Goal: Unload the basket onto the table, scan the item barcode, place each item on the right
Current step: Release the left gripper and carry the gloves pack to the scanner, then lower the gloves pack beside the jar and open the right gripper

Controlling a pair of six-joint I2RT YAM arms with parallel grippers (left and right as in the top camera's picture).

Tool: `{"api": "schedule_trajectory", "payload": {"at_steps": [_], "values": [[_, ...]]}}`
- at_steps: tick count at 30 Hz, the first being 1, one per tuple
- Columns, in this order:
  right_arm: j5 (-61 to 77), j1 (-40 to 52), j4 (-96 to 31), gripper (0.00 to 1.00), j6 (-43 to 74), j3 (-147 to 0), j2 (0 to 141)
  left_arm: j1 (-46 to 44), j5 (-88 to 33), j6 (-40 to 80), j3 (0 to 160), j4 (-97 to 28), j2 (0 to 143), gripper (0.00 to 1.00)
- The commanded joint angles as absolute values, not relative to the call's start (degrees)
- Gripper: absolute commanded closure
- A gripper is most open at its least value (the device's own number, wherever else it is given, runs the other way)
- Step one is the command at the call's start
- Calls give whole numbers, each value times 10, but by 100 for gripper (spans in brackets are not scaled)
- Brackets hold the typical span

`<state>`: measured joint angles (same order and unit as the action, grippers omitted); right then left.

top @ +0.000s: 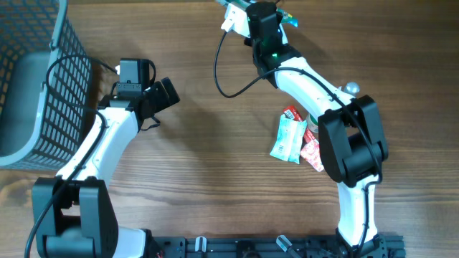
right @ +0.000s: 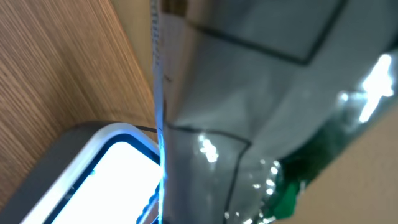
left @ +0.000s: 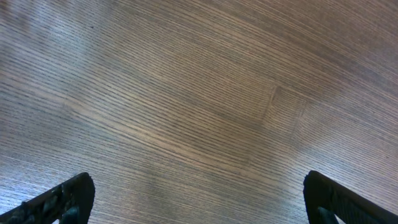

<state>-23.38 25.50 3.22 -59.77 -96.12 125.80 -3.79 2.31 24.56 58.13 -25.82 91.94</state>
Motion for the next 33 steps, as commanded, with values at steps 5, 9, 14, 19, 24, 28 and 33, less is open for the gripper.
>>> {"api": "schedule_trajectory", "payload": {"at_steps": [5,9,14,19,24,28,33], "values": [[-162,273,-61,96,-552,-967,1264,-36,29,245,584,-257,917,0],[-159,278,-113,96,-499,-967,1264,-36,29,245,584,-257,917,0],[-174,266,-131,96,-399,-967,1263,-36,29,245,584,-257,917,0],[-158,262,-184,96,-297,-967,1164,-36,29,245,584,-257,917,0],[-80,255,-382,95,-17,-967,1019,-36,29,245,584,-257,917,0],[-16,243,-593,94,138,-967,978,-36,29,245,584,-257,917,0],[92,242,-652,87,212,-882,981,-36,29,245,584,-257,917,0]]}}
